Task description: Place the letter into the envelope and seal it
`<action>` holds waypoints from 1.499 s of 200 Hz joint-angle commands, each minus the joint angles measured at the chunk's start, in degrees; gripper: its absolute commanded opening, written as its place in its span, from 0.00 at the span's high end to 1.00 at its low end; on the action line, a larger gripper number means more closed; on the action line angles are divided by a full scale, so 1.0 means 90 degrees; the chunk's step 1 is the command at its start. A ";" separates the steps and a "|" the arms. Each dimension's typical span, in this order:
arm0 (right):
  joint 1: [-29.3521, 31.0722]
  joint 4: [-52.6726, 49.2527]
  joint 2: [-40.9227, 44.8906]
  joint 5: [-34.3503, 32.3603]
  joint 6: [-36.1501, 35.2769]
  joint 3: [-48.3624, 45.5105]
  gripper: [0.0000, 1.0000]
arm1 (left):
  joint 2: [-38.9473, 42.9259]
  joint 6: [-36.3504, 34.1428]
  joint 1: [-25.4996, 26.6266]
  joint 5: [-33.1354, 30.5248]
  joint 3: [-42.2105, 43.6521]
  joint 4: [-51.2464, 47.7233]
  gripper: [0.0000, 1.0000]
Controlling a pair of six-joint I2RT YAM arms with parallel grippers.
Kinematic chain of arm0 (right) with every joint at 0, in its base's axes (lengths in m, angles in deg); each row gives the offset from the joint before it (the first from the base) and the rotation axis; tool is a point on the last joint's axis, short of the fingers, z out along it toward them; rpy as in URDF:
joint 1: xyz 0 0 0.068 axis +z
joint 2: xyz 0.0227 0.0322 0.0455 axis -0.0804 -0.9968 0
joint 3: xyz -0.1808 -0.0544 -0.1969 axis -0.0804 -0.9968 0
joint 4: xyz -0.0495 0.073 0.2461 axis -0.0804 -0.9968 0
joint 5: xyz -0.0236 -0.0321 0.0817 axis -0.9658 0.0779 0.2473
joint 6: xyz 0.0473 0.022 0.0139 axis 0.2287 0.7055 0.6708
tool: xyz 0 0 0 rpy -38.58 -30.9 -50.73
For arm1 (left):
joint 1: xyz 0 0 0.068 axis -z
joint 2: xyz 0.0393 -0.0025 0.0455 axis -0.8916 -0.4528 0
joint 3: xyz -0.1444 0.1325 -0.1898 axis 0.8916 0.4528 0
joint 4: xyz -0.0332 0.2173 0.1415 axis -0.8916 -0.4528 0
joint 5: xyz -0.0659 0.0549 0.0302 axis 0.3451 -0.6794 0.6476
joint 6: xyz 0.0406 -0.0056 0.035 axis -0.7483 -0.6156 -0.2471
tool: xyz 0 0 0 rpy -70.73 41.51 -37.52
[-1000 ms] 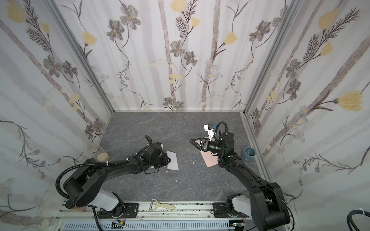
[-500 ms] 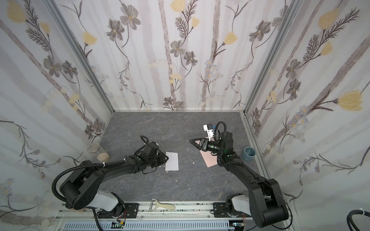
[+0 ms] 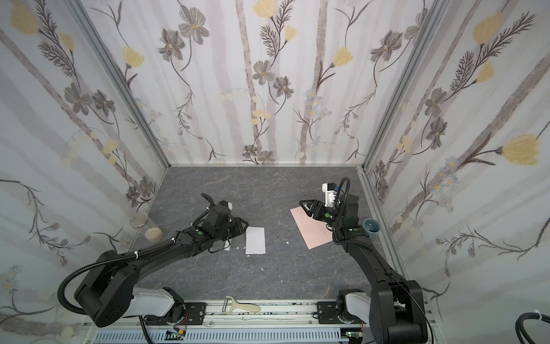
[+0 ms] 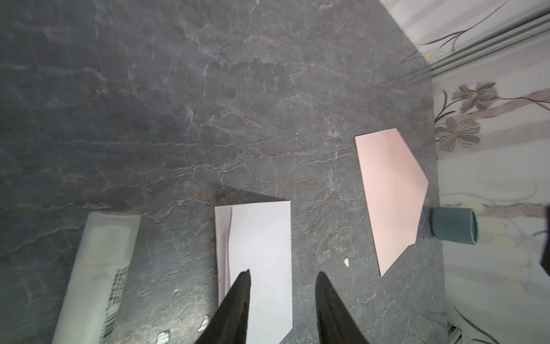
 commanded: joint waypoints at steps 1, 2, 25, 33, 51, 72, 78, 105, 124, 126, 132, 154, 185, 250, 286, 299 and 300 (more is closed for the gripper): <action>-0.0380 -0.1261 0.0053 -0.1422 -0.0577 0.0024 0.39 | 0.0362 -0.0584 0.0006 -0.0385 -0.0113 0.0048 0.61; -0.0397 -0.1281 0.0056 -0.1440 -0.0587 0.0024 0.39 | 0.0376 -0.0610 0.0007 -0.0406 -0.0113 0.0047 0.61; -0.0622 -0.1605 0.0020 -0.2404 -0.0834 -0.0029 0.35 | 0.0922 -0.1131 0.0045 -0.0882 -0.0024 0.0049 0.58; -0.0636 -0.1729 -0.0072 -0.2708 -0.0888 -0.0002 0.35 | 0.1058 -0.1232 0.0038 -0.1012 0.0013 0.0046 0.56; -0.0723 -0.1779 -0.0354 -0.2837 -0.0948 0.0026 0.35 | 0.1200 -0.1458 0.0035 -0.0930 0.0021 0.0046 0.54; -0.0775 -0.1770 -0.0752 -0.3040 -0.0953 0.0076 0.35 | 0.1170 -0.1512 0.0034 -0.0799 0.0033 0.0055 0.53; -0.0776 -0.1752 -0.0842 -0.3099 -0.0959 0.0113 0.35 | 0.1140 -0.1506 0.0035 -0.0804 0.0042 0.0056 0.53; -0.0776 -0.1552 -0.1133 -0.3217 -0.0932 0.0204 0.35 | 0.0973 -0.1599 0.0037 -0.0711 -0.0010 0.0056 0.53; -0.0775 -0.1462 -0.1334 -0.3099 -0.0937 0.0346 0.35 | 0.0957 -0.1614 0.0034 -0.0686 -0.0030 0.0056 0.53; -0.0776 -0.1451 -0.1364 -0.3085 -0.0943 0.0365 0.35 | 0.0957 -0.1606 0.0034 -0.0690 -0.0024 0.0063 0.53; -0.0776 -0.1448 -0.1452 -0.3061 -0.0954 0.0423 0.35 | 0.0957 -0.1580 0.0027 -0.0715 -0.0012 0.0066 0.53; -0.0766 -0.1348 -0.1846 -0.2966 -0.0982 0.0591 0.36 | 0.0938 -0.1527 0.0026 -0.0771 0.0023 0.0076 0.53; -0.0675 -0.1185 -0.2310 -0.2775 -0.1003 0.0893 0.36 | 0.0917 -0.1470 0.0007 -0.0692 0.0023 0.0076 0.53; -0.0186 -0.1169 -0.2785 -0.2680 -0.1043 0.1108 0.44 | 0.1104 -0.1331 -0.0030 -0.0737 0.0180 0.0076 0.52; -0.0084 -0.1267 -0.2726 -0.2690 -0.1044 0.1042 0.63 | 0.0981 -0.1324 -0.0052 -0.0662 0.0125 0.0076 0.52; -0.0029 -0.1290 -0.2669 -0.2723 -0.1041 0.0999 0.67 | 0.0924 -0.1346 -0.0050 -0.0637 0.0092 0.0076 0.52; -0.0029 -0.1290 -0.2669 -0.2723 -0.1041 0.0999 0.67 | 0.0916 -0.1348 -0.0051 -0.0635 0.0092 0.0076 0.52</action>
